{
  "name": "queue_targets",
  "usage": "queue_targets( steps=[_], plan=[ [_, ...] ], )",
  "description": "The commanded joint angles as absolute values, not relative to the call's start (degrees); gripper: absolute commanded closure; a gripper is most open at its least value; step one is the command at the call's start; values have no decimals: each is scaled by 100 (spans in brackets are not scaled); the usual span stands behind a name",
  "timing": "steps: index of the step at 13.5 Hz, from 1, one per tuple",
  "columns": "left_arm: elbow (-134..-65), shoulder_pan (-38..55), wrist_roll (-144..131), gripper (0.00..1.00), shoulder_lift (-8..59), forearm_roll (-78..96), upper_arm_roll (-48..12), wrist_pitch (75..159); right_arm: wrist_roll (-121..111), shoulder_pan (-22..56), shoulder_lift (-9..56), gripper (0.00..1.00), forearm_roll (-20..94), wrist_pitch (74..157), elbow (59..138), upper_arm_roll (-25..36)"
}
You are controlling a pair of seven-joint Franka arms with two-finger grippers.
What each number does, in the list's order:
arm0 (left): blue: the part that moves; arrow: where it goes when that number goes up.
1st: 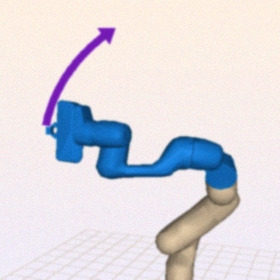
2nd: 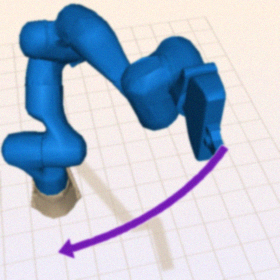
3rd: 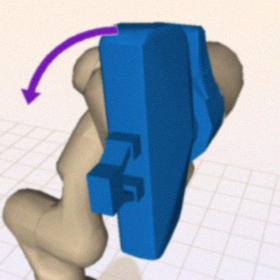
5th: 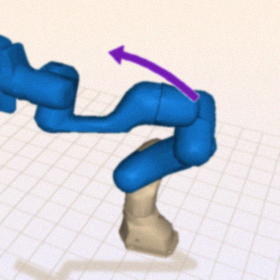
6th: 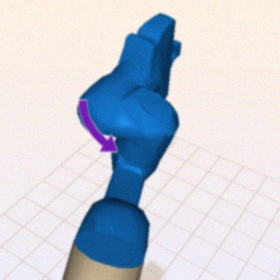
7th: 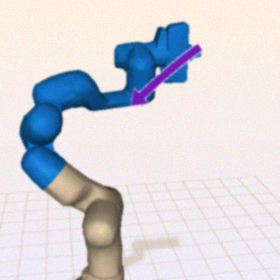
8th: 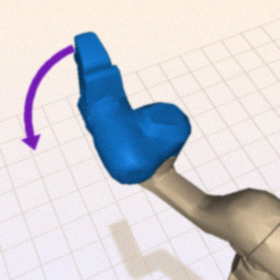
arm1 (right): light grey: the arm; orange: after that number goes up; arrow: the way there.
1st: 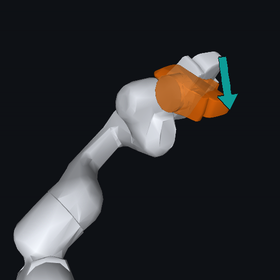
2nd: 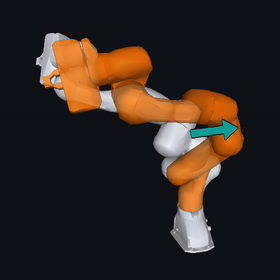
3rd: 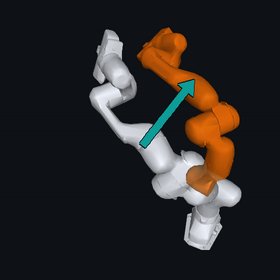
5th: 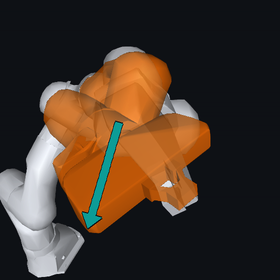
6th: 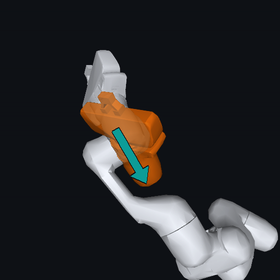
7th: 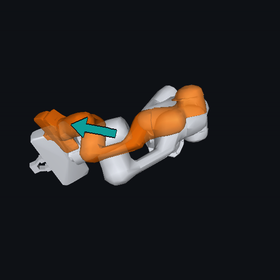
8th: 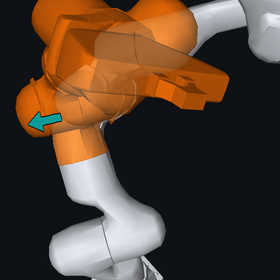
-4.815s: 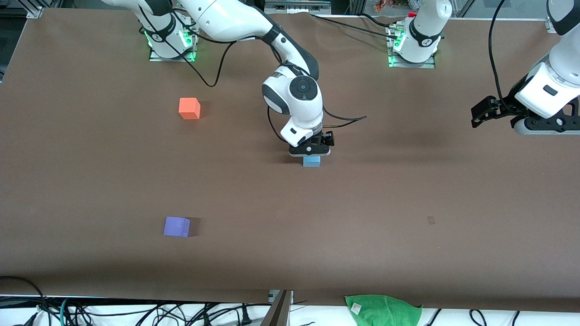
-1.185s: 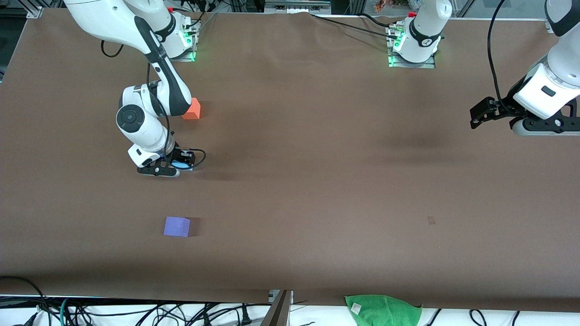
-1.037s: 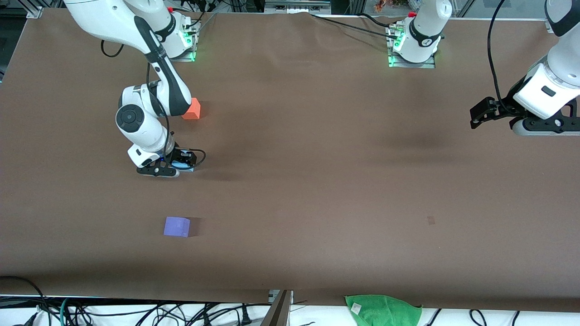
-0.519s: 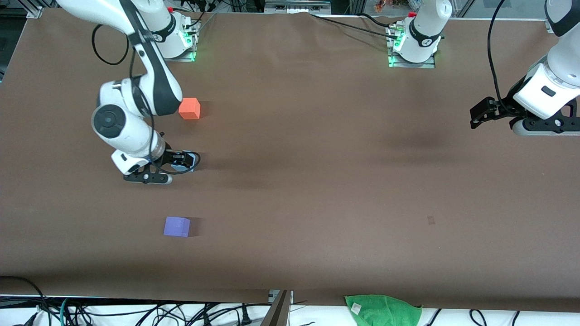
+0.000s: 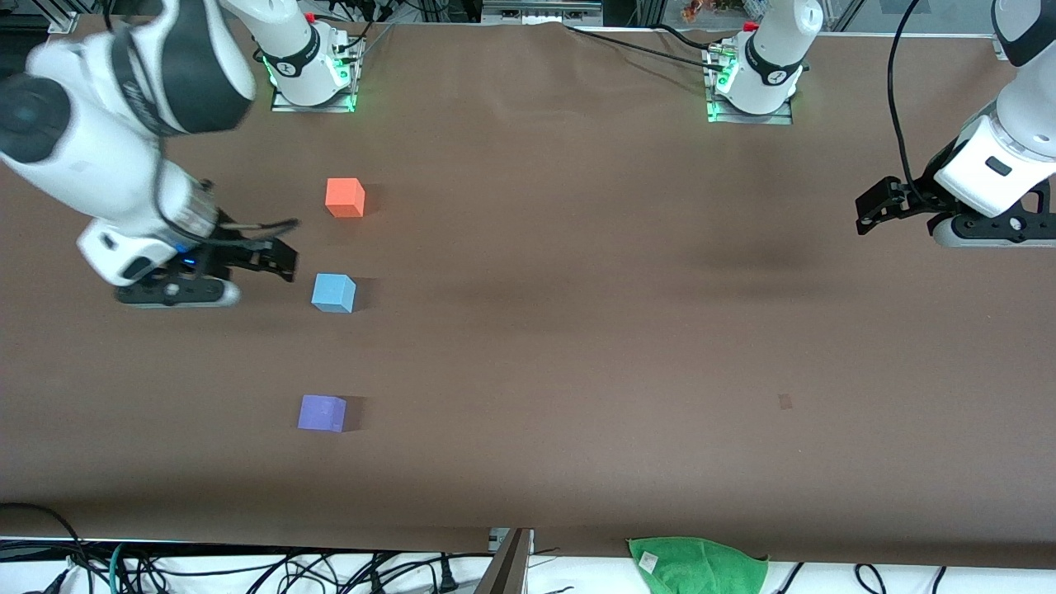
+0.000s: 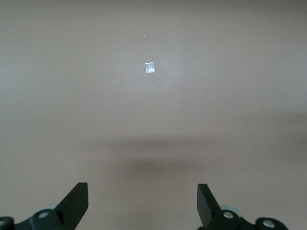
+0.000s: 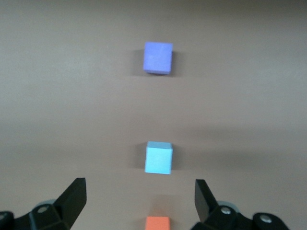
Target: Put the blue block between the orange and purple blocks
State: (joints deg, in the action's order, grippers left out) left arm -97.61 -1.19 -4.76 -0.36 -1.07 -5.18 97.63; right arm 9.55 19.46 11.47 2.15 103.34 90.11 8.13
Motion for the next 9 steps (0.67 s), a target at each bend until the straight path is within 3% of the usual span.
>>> queue_targets(
  steps=[1, 4, 9],
  plan=[
    [-9809, -88, -334, 0, -88, -18, -475, 9800, 773, 1934, 1021, 0, 308, 9705, 8718, 861],
    [-9809, -79, -334, 0, -88, -18, -475, 9782, 747, 1925, 423, 0, 299, 9246, 9052, 887],
    [-9809, -88, -334, 0, -88, -18, -475, 9782, 905, 1934, 466, 0, 272, 9237, 8982, 914]
  ],
)
